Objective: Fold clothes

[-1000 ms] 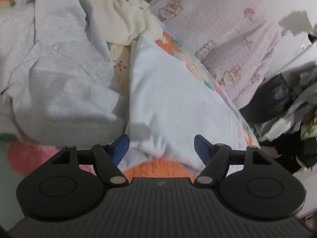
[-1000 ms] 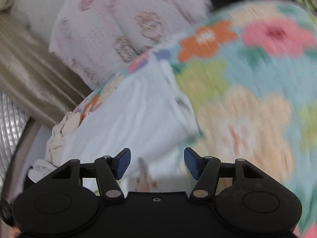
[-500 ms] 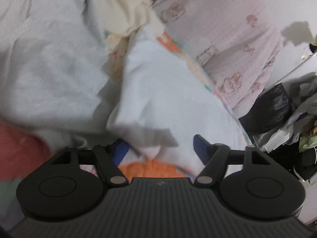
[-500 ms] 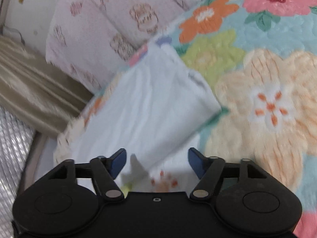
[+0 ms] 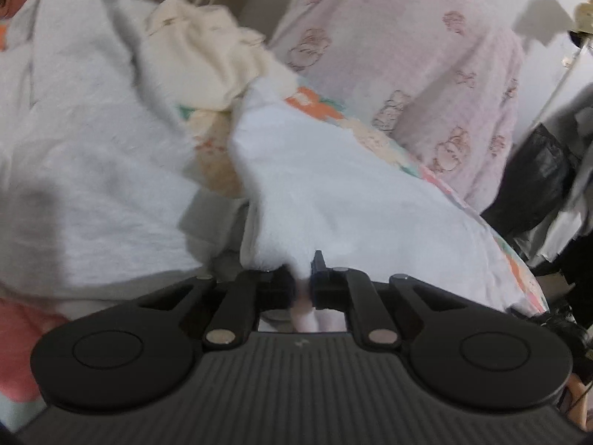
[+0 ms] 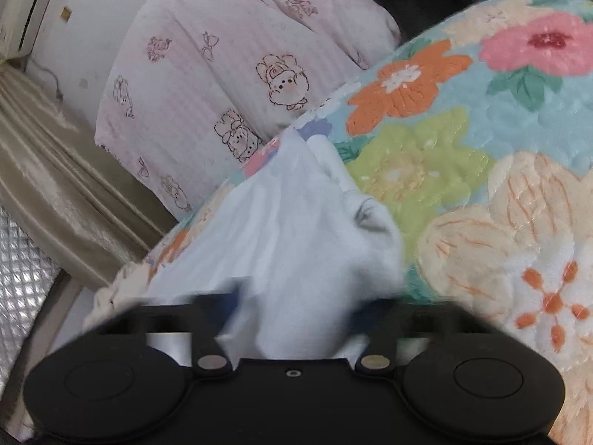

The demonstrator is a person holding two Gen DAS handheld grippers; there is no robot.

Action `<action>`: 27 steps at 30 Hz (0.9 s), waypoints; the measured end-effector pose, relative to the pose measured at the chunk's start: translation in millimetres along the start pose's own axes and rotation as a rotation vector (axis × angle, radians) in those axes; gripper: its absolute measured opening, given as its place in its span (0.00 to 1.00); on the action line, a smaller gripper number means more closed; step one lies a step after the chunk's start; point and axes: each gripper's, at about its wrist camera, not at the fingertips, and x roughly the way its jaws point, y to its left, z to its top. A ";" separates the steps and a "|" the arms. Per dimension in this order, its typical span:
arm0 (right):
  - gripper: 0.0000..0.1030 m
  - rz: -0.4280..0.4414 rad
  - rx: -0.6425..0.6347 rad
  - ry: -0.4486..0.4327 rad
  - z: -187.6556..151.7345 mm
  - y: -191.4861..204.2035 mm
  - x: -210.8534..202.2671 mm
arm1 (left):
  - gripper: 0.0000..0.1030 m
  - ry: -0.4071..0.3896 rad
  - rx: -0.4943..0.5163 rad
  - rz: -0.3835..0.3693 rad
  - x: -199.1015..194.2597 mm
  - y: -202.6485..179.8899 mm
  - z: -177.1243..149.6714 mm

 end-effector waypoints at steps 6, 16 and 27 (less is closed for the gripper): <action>0.05 -0.124 -0.077 -0.105 18.6 34.6 -48.1 | 0.05 -0.129 0.268 0.003 -49.8 -54.9 3.4; 0.05 -0.149 0.095 -0.093 12.7 -6.8 -176.7 | 0.05 0.018 -0.020 -0.004 -118.2 -57.9 -64.4; 0.05 -0.239 0.073 -0.154 -21.7 -1.6 -211.2 | 0.06 0.105 -0.067 0.089 -137.2 -48.0 -76.5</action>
